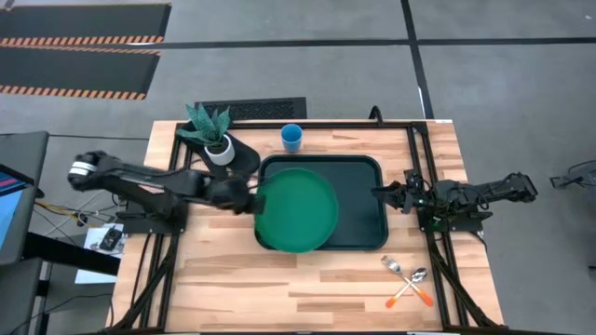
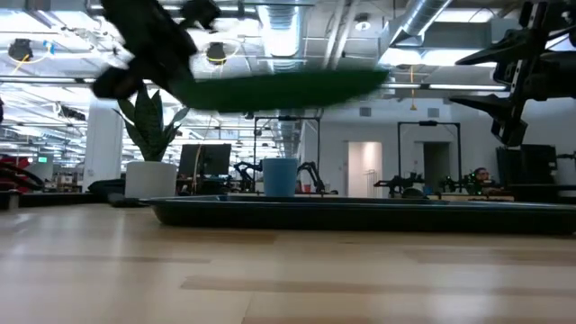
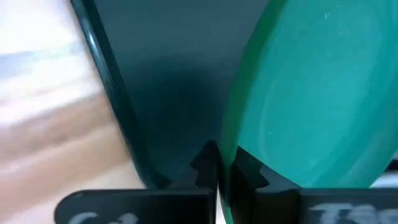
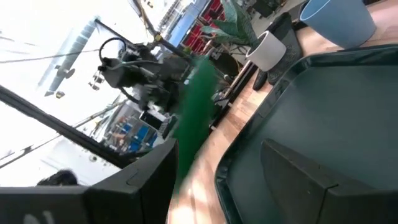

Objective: Pick and place plate/cup/fork/spoon on tray
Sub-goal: Put the green plate on the dark green serving tray

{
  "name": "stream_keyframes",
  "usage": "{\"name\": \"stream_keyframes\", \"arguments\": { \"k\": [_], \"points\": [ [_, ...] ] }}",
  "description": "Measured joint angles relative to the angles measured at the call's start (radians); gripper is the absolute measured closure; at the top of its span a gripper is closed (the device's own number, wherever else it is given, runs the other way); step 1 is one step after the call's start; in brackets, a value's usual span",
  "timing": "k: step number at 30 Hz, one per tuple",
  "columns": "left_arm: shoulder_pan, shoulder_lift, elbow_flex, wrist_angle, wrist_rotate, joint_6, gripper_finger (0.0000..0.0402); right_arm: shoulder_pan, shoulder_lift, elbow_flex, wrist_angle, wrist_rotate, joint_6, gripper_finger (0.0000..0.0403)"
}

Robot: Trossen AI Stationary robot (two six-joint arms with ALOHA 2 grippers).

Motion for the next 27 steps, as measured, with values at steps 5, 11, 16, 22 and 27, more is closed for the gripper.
{"name": "stream_keyframes", "arguments": {
  "k": [5,11,16,22,27],
  "points": [
    [0.071,0.210,0.112,-0.018,0.054,0.102,0.0402,0.000,0.000,0.002,0.039,0.006,0.003,0.0148],
    [0.127,0.420,0.287,-0.037,0.129,0.209,0.0401,0.000,-0.001,0.073,0.042,0.028,-0.075,0.0148],
    [0.162,0.541,0.472,-0.054,0.157,0.278,0.0401,0.000,0.004,0.143,-0.004,0.086,-0.152,0.0148],
    [0.224,0.696,0.617,-0.029,0.245,0.260,0.0401,0.000,0.008,0.173,-0.008,0.129,-0.207,0.0148],
    [0.227,0.821,0.748,-0.017,0.302,0.254,0.0401,0.000,0.008,0.173,-0.012,0.133,-0.207,0.0148]
  ]
}}
